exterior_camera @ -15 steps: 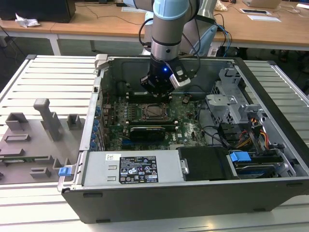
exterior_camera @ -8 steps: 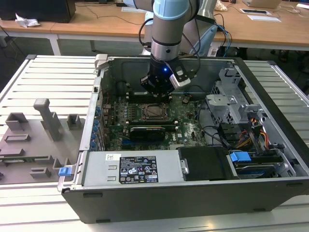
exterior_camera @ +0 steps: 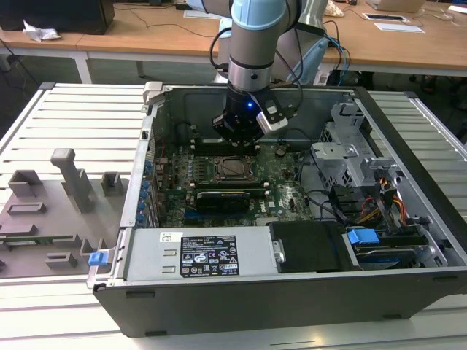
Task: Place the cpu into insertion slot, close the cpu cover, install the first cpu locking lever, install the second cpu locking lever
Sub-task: 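Install the first cpu locking lever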
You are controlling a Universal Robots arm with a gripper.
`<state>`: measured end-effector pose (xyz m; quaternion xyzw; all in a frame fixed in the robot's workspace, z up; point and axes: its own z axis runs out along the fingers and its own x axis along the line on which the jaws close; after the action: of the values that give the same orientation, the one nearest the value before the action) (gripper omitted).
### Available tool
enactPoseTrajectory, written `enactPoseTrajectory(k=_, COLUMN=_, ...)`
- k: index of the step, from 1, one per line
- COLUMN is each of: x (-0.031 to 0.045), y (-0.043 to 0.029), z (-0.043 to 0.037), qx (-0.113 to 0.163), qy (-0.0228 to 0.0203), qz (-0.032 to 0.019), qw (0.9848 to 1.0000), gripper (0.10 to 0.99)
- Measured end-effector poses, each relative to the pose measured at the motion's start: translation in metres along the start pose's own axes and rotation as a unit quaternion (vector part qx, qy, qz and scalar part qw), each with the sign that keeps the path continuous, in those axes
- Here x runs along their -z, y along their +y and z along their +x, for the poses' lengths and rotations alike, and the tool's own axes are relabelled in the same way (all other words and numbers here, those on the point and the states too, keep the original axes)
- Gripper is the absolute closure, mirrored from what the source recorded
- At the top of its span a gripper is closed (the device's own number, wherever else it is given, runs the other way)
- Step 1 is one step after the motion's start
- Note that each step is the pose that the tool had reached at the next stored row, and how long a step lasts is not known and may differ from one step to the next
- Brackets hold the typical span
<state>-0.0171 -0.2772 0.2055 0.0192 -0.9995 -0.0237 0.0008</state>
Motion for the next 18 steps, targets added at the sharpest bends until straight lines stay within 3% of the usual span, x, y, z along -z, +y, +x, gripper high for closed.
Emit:
enactPoseTrajectory(k=9, x=-0.0007, y=0.0, z=0.0, qx=0.0, qy=0.0001, qz=0.0033, qw=1.0, gripper=0.98)
enactPoseTrajectory(k=18, x=-0.004, y=0.0002, z=-0.0002, qx=0.0, qy=-0.0003, qz=0.0028, qw=1.0, gripper=0.98)
